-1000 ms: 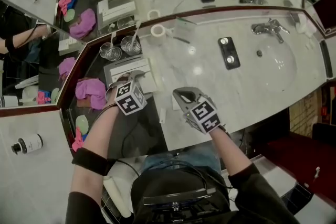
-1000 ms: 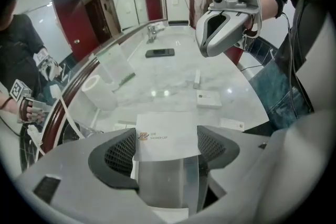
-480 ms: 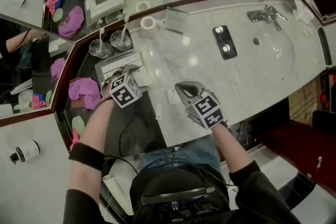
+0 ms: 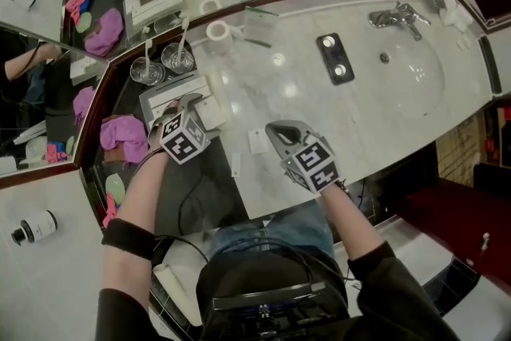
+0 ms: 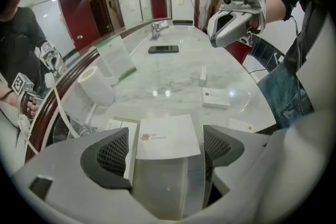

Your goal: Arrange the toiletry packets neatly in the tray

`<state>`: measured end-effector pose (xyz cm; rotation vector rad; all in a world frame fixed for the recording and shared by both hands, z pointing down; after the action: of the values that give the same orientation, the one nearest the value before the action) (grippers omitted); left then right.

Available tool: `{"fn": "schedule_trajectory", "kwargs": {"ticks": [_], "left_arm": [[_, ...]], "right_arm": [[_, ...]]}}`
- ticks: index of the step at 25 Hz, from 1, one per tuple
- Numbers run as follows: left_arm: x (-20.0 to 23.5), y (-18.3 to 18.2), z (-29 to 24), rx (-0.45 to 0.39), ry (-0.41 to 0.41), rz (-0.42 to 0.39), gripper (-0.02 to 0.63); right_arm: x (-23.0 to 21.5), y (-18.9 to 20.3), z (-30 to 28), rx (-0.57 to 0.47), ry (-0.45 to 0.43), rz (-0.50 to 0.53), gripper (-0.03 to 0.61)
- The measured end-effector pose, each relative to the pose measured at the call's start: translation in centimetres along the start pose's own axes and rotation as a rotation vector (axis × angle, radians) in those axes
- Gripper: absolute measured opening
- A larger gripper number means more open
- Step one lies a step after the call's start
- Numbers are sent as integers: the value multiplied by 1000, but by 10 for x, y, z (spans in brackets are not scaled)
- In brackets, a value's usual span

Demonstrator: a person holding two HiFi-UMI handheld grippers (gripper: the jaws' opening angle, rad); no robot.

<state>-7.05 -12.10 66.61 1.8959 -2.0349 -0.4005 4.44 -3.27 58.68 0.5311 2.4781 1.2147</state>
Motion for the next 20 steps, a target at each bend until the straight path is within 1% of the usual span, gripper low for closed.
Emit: {"fn": "schedule_trajectory", "kwargs": {"ticks": [4, 6, 7, 9, 10, 13, 14, 15, 16, 20], "left_arm": [[-3, -10, 17, -36, -40, -2, 443], [-6, -21, 34, -77, -75, 7, 440], [-8, -27, 45, -104, -96, 17, 429], [-14, -40, 68, -165, -140, 44, 358], [-17, -46, 80, -200, -165, 61, 308], [-28, -59, 115, -314, -255, 128, 132], [-32, -61, 127, -353, -284, 161, 52], [-35, -62, 137, -392, -308, 201, 16], [-40, -64, 146, -429, -326, 244, 2], [-58, -61, 177, -548, -376, 403, 0]], "right_arm": [[-4, -1, 9, -2, 10, 7, 15], [-6, -5, 15, -7, 14, 20, 15], [-6, -9, 19, -8, 12, 29, 15], [-8, -18, 27, -11, 5, 52, 15], [-11, -22, 30, -13, 4, 66, 15], [-22, -31, 39, -22, 5, 101, 15], [-25, -32, 41, -23, 3, 110, 15], [-27, -33, 43, -22, 0, 118, 15], [-29, -35, 44, -21, -6, 127, 15], [-30, -42, 50, -17, -43, 168, 15]]}}
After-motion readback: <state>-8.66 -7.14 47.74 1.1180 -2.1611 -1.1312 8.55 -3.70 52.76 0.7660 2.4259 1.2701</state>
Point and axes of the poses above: the fingertips, and each gripper's own axes: z backward along the fingers, x to its left, y out of its underside, the point moved 1 cm from there along z, backward along the fingers, and after that the axes turned 10 degrees about z, right-handed, at the moved point
